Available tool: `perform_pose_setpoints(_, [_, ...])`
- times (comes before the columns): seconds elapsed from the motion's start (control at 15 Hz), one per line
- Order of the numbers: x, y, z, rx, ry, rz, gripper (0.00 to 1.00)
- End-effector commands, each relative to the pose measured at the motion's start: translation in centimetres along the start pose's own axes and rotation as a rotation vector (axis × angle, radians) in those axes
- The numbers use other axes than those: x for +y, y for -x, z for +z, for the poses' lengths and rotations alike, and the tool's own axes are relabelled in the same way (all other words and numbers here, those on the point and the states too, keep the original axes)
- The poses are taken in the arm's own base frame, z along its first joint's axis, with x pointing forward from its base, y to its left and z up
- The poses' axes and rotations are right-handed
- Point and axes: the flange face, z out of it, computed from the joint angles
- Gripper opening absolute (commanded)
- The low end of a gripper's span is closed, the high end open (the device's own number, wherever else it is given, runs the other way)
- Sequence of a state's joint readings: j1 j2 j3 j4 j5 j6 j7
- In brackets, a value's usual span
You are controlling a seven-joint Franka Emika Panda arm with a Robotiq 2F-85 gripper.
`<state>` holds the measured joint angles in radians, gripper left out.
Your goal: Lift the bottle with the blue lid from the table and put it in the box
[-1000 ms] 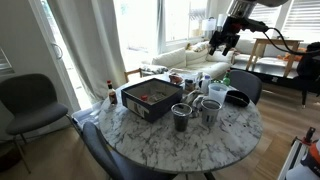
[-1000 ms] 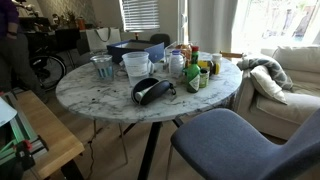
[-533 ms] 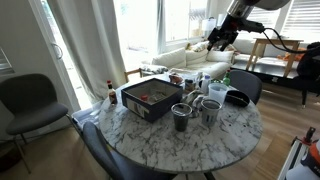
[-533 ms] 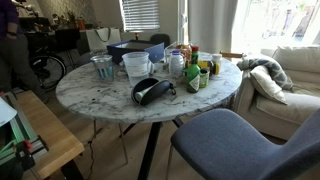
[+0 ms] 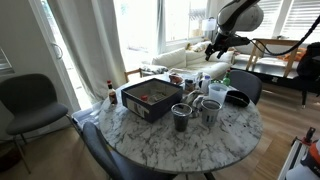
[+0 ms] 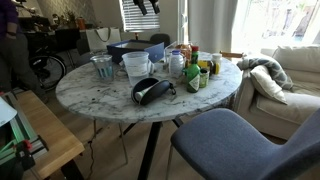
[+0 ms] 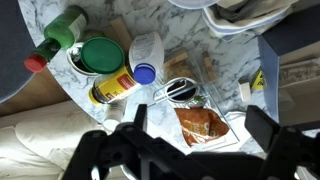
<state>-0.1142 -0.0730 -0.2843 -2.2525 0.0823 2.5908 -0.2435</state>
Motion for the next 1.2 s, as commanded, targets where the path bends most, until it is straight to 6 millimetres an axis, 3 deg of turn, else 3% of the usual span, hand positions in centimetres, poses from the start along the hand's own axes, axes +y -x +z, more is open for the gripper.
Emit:
perform_pose_setpoints(0.0, [-0.1, -0.4, 0.7, -0.008, 0.003, 0.0, 1.0])
perform_pose_setpoints(0.27, [-0.1, -1.1, 0.8, -0.008, 0.005, 0.0, 1.0])
perform_pose_setpoints(0.53, [2.7, -2.0, 3.0, -0.039, 0.034, -0.025, 1.0])
perform_pose_setpoints(0.8, [5.4, -2.3, 6.5, -0.102, 0.076, -0.059, 1.0])
perform_pose_setpoints(1.13, [5.5, -3.2, 11.6, -0.167, 0.116, -0.121, 1.0])
